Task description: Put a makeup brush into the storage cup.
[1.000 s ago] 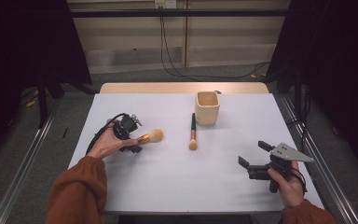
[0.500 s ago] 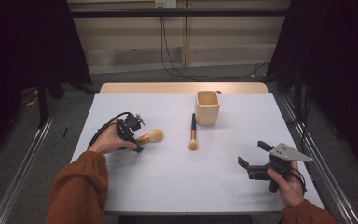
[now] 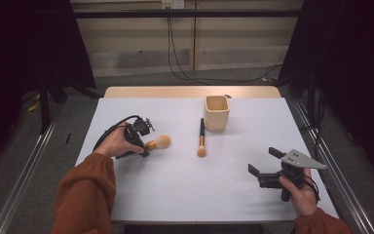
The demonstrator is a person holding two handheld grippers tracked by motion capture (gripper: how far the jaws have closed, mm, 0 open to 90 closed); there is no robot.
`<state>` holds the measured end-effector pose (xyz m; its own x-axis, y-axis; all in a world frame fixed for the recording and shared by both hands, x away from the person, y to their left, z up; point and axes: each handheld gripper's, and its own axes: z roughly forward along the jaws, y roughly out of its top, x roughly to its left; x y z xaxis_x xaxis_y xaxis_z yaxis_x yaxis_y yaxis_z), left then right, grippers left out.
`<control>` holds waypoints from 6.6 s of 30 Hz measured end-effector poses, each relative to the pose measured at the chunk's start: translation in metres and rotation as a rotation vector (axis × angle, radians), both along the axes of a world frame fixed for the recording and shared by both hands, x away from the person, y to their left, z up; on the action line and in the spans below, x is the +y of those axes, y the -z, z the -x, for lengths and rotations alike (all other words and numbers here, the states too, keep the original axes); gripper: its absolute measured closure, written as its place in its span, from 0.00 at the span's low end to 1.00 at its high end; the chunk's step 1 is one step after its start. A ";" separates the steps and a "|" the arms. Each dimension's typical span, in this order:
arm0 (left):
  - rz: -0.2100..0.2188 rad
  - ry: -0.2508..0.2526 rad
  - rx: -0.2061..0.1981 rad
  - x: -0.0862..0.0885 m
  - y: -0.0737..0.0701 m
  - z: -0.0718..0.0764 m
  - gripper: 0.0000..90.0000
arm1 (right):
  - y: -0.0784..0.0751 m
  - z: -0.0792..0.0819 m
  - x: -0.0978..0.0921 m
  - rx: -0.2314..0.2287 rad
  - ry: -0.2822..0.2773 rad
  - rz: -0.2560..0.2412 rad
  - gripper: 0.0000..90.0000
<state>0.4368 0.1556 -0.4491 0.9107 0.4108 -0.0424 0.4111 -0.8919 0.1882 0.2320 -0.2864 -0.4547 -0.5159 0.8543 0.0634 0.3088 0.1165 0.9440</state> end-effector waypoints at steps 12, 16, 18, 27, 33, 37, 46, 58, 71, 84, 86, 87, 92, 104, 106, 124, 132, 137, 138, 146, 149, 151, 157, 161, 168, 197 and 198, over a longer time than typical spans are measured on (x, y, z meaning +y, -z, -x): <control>-0.008 -0.002 0.016 -0.005 -0.001 0.002 0.81 | 0.000 0.000 0.000 0.007 -0.004 0.001 0.00; 0.002 -0.026 0.021 -0.004 -0.001 0.002 0.81 | 0.000 0.000 0.000 0.008 -0.006 0.001 0.00; 0.017 -0.050 0.015 -0.005 -0.001 0.004 0.81 | 0.000 0.000 0.000 0.009 -0.005 0.000 0.00; 0.021 -0.047 0.021 0.000 -0.003 0.003 0.81 | 0.001 0.000 0.000 0.010 -0.002 0.000 0.00; 0.050 -0.089 0.024 0.004 -0.004 0.002 0.81 | 0.001 0.000 -0.001 0.011 -0.001 -0.001 0.00; 0.087 -0.118 0.016 0.009 -0.006 0.001 0.81 | 0.001 0.000 0.000 0.012 -0.001 -0.002 0.00; 0.212 -0.177 -0.024 0.026 -0.022 0.002 0.81 | 0.001 0.000 0.000 0.010 -0.001 -0.001 0.00; 0.408 -0.242 -0.132 0.036 -0.035 0.010 0.81 | 0.001 0.000 0.000 0.011 0.001 -0.001 0.00; 0.543 -0.237 -0.245 0.038 -0.034 0.023 0.81 | 0.000 0.000 0.000 0.004 -0.007 0.004 0.00; 0.650 -0.275 -0.297 0.042 -0.026 0.036 0.81 | 0.001 0.000 0.002 0.010 -0.007 -0.008 0.00; 0.681 -0.289 -0.294 0.044 -0.026 0.039 0.81 | 0.001 0.001 0.002 0.008 -0.006 -0.012 0.00; 0.695 -0.293 -0.289 0.044 -0.026 0.040 0.81 | 0.001 0.001 0.002 0.008 -0.006 -0.012 0.00; 0.749 -0.299 -0.316 0.047 -0.023 0.048 0.81 | 0.001 0.001 0.002 0.006 -0.010 -0.018 0.00; 0.876 -0.244 -0.321 0.042 -0.017 0.057 0.81 | 0.000 0.002 0.005 -0.008 -0.039 -0.063 0.00; 0.877 -0.236 -0.320 0.040 -0.015 0.059 0.81 | -0.001 0.003 0.005 -0.012 -0.044 -0.065 0.00; 0.958 -0.213 -0.332 0.029 -0.020 0.087 0.81 | -0.012 -0.006 0.021 -0.020 -0.150 -0.082 0.00; 0.991 -0.205 -0.332 0.024 -0.024 0.098 0.81 | -0.032 -0.014 0.033 -0.035 -0.141 -0.138 0.00; 1.020 -0.188 -0.333 0.018 -0.029 0.102 0.81 | -0.040 -0.022 0.055 -0.107 -0.228 -0.143 0.00; 1.025 -0.184 -0.329 0.017 -0.029 0.103 0.81 | -0.040 -0.024 0.059 -0.101 -0.237 -0.145 0.00; 1.068 -0.175 -0.328 0.007 -0.031 0.105 0.81 | -0.043 -0.035 0.083 -0.084 -0.307 -0.209 0.00; 1.075 -0.156 -0.326 0.000 -0.032 0.106 0.81 | -0.044 -0.038 0.086 -0.085 -0.319 -0.214 0.00; 1.078 -0.147 -0.323 -0.004 -0.033 0.106 0.81 | -0.044 -0.038 0.089 -0.086 -0.338 -0.220 0.00; 1.085 -0.119 -0.312 -0.024 -0.037 0.103 0.81 | -0.051 -0.046 0.100 -0.085 -0.349 -0.227 0.01; 1.097 -0.105 -0.308 -0.036 -0.039 0.103 0.81 | -0.056 -0.052 0.110 -0.092 -0.379 -0.238 0.02; 1.111 -0.078 -0.307 -0.048 -0.045 0.102 0.81 | -0.063 -0.066 0.120 -0.102 -0.393 -0.247 0.01; 1.102 -0.058 -0.286 -0.059 -0.031 0.103 0.81 | -0.047 -0.091 0.141 0.015 -0.426 -0.306 0.53; 1.104 -0.058 -0.289 -0.060 -0.031 0.103 0.81 | -0.047 -0.092 0.141 0.018 -0.433 -0.308 0.57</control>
